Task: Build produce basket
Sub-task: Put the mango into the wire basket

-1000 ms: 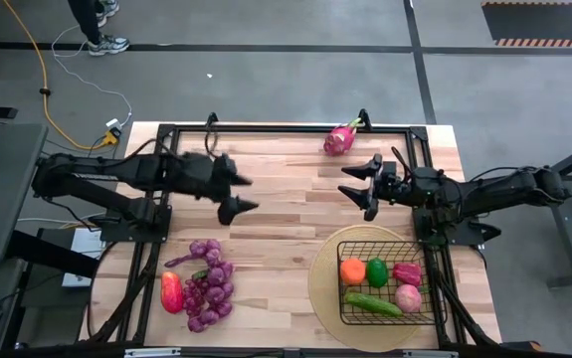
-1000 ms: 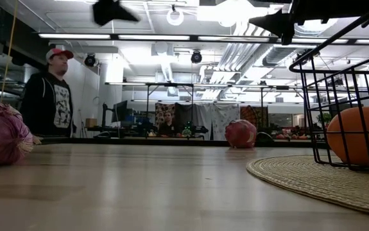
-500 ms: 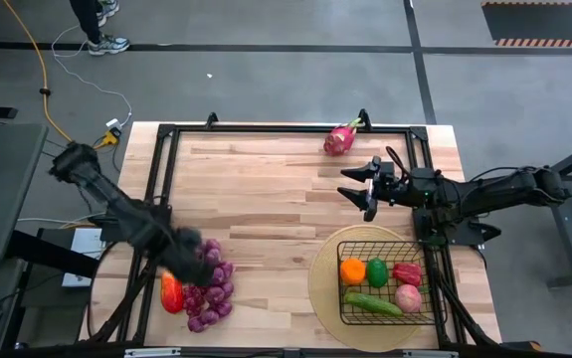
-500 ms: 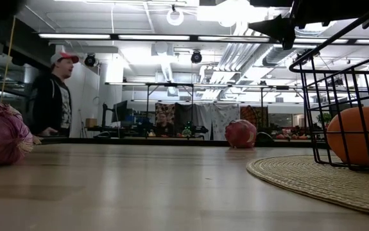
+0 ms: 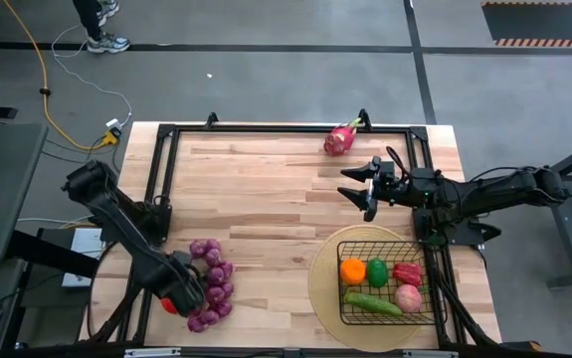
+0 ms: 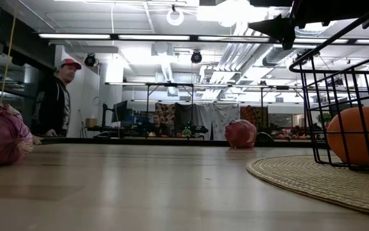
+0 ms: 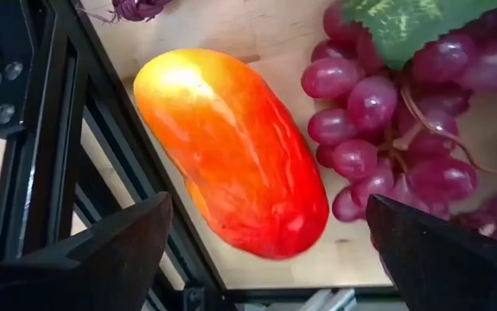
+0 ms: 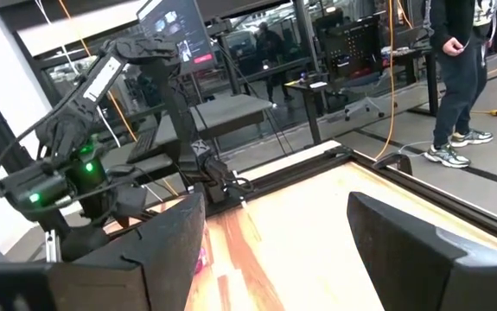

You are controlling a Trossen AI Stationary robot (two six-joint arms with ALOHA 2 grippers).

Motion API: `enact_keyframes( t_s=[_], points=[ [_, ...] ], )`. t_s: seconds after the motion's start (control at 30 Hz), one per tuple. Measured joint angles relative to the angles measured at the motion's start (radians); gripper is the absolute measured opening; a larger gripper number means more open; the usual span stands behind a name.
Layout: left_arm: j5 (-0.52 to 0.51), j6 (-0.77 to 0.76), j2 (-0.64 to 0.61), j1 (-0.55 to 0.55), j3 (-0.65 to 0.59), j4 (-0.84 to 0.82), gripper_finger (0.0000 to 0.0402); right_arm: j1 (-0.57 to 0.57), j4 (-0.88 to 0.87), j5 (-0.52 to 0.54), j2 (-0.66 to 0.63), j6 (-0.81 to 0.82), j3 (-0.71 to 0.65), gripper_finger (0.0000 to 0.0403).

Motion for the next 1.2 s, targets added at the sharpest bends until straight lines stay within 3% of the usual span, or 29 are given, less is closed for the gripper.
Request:
enact_keyframes(
  t_s=[0.57, 0.73, 0.87, 1.2],
  points=[
    [-0.001, -0.080, 0.102, -0.001, -0.059, 0.068, 0.0376, 0.000, 0.002, 0.000, 0.000, 0.017, 0.000, 0.0275],
    [-0.059, -0.082, 0.103, 0.002, -0.061, 0.065, 0.0372, 0.000, 0.001, 0.000, 0.000, 0.017, 0.000, 0.0275],
    [-0.109, -0.059, 0.104, 0.004, -0.061, 0.069, 0.0343, 0.000, 0.002, 0.003, 0.000, 0.017, 0.000, 0.0275],
    [-0.195, -0.050, 0.104, 0.013, -0.062, 0.041, 0.0222, 0.000, 0.002, 0.007, 0.000, 0.017, 0.000, 0.0275]
  ],
)
